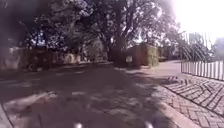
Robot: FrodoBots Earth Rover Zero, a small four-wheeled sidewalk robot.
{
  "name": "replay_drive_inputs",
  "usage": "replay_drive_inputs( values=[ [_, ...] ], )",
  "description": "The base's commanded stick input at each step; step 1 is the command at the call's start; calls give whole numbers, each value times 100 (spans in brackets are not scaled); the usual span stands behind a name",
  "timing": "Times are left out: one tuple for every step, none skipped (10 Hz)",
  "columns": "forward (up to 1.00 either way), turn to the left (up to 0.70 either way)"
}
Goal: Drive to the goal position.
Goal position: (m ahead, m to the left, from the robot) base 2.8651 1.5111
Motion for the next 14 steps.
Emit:
replay_drive_inputs(
  values=[
    [70, 0],
    [70, 0],
    [70, 0],
    [70, 0],
    [70, 0],
    [70, 0],
    [70, 0],
    [70, 0],
    [70, 6],
    [70, 21],
    [70, 35],
    [70, 35],
    [70, 35],
    [70, 35]
  ],
)
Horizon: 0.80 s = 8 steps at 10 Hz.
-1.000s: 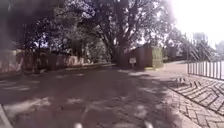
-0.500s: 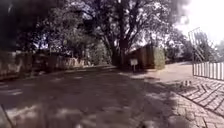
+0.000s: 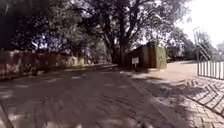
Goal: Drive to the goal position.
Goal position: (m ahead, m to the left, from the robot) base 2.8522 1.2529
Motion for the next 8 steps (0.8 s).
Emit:
replay_drive_inputs(
  values=[
    [70, 35],
    [70, 23],
    [70, 7],
    [70, 0],
    [70, 0],
    [70, 0],
    [70, 0],
    [70, 0]
  ],
)
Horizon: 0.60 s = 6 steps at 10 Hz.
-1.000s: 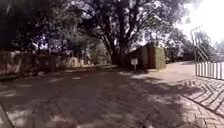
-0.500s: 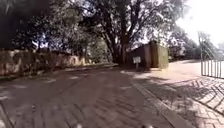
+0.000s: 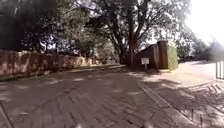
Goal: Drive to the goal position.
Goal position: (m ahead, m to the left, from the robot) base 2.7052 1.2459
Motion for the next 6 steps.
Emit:
replay_drive_inputs(
  values=[
    [70, 0],
    [70, 0],
    [70, 0],
    [70, 0],
    [70, 0],
    [70, 0]
  ],
)
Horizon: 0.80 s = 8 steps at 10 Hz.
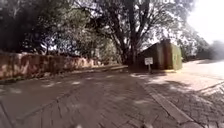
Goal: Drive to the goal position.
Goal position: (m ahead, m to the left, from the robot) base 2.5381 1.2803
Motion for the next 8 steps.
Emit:
replay_drive_inputs(
  values=[
    [70, 0],
    [70, 0],
    [70, 0],
    [70, 0],
    [70, 0],
    [70, 0],
    [70, 0],
    [70, 0]
  ],
)
